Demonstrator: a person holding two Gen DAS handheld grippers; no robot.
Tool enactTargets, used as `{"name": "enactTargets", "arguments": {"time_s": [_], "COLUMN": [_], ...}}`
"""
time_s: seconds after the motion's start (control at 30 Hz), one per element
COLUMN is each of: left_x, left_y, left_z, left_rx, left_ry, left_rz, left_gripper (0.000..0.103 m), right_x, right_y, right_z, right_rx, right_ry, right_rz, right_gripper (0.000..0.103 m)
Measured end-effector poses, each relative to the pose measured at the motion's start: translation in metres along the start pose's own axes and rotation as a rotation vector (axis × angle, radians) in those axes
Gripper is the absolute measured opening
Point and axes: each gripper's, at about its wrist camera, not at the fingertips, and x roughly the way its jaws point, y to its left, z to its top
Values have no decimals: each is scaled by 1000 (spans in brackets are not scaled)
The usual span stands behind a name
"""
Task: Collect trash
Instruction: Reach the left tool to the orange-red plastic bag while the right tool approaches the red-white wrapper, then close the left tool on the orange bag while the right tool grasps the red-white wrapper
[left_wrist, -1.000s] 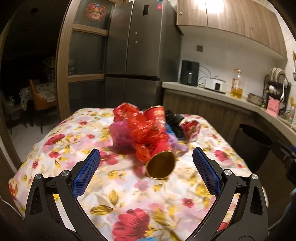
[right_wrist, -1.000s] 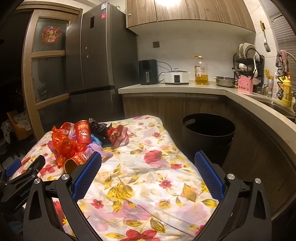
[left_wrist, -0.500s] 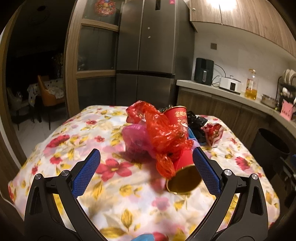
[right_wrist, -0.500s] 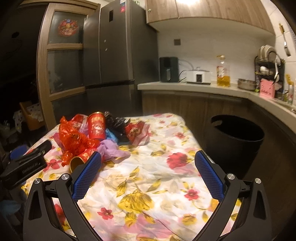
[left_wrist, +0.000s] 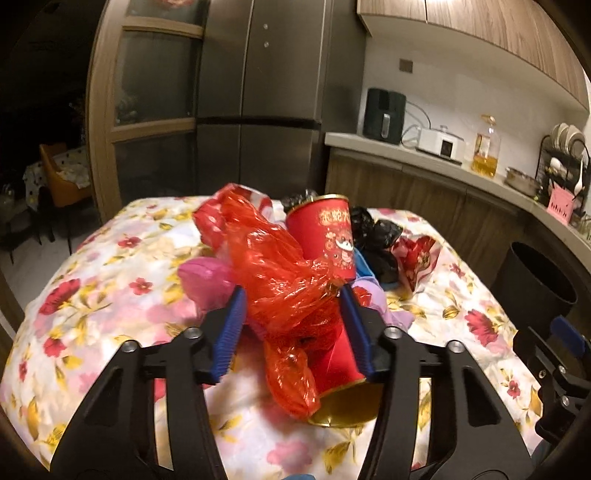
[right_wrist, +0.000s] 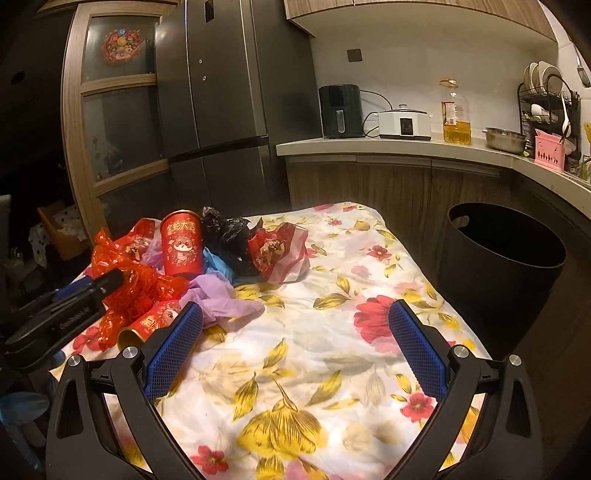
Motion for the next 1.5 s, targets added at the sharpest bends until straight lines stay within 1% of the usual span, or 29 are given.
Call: {"name": "enactTargets", "arguments": {"time_s": [0.07, 0.13, 0.17, 0.23, 0.27, 0.3, 0.33, 0.47, 0.53, 0.6, 0.77, 0.87, 1.13, 1.23, 1.3, 1.33, 1.37, 1.4, 1.43, 1.47, 1.5], "left_x": [9, 11, 12, 11, 10, 9, 6, -6, -15, -20, -33, -35, -33, -29, -27, -26, -26, -26, -26, -26, -26], "left_y": [-1, -1, -1, 2, 3, 5, 7, 14, 17, 18, 22, 25, 27, 26, 25, 24, 24, 24, 23, 24, 24], "left_z": [-1, -3, -4, -5, -4, -3, -3, 0, 1, 0, -5, -5, -2, -1, -2, -2, -3, -3, -3, -3, -2], "left_rx": [3, 13, 14, 9, 4, 0, -11, -41, -61, -70, -103, -109, -114, -111, -104, -100, -99, -100, -102, -104, -105], "left_ry": [22, 29, 27, 24, 18, 13, 4, -24, -43, -54, -85, -89, -96, -91, -87, -87, -87, -87, -87, -88, -88], "left_rz": [-11, -11, -15, -20, -22, -25, -29, -41, -63, -72, -99, -88, -74, -76, -73, -74, -75, -77, -79, -80, -81], "left_gripper": [40, 28, 25, 15, 13, 10, 8, 7, 7, 7, 7, 7, 7, 7, 7, 7, 7, 7, 7, 7, 7], "right_x": [7, 13, 16, 22, 24, 28, 30, 41, 48, 56, 86, 105, 139, 151, 158, 160, 160, 160, 159, 156, 155], "right_y": [0, -1, 0, 0, 1, 3, 5, 6, 5, 3, 5, 8, 15, 19, 19, 17, 16, 13, 11, 8, 7], "right_z": [0, -1, -1, -2, -2, -3, -3, -2, 0, 5, 16, 20, 34, 36, 34, 33, 32, 32, 31, 30, 31], "right_rx": [1, 5, 7, 11, 12, 12, 9, 4, 10, 15, 3, 3, 34, 29, 28, 34, 41, 54, 64, 70, 69], "right_ry": [8, 19, 23, 29, 31, 35, 39, 45, 41, 37, 25, 30, 33, 53, 86, 98, 105, 118, 119, 114, 109], "right_rz": [5, 10, 12, 19, 22, 28, 31, 31, 26, 17, -4, -4, -4, -9, -13, -11, -8, -7, -4, -1, -4], "right_gripper": [98, 98, 97, 97, 96, 92, 92, 89, 88, 85, 80, 76, 74, 64, 43, 39, 24, 17, 16, 12, 11]}}
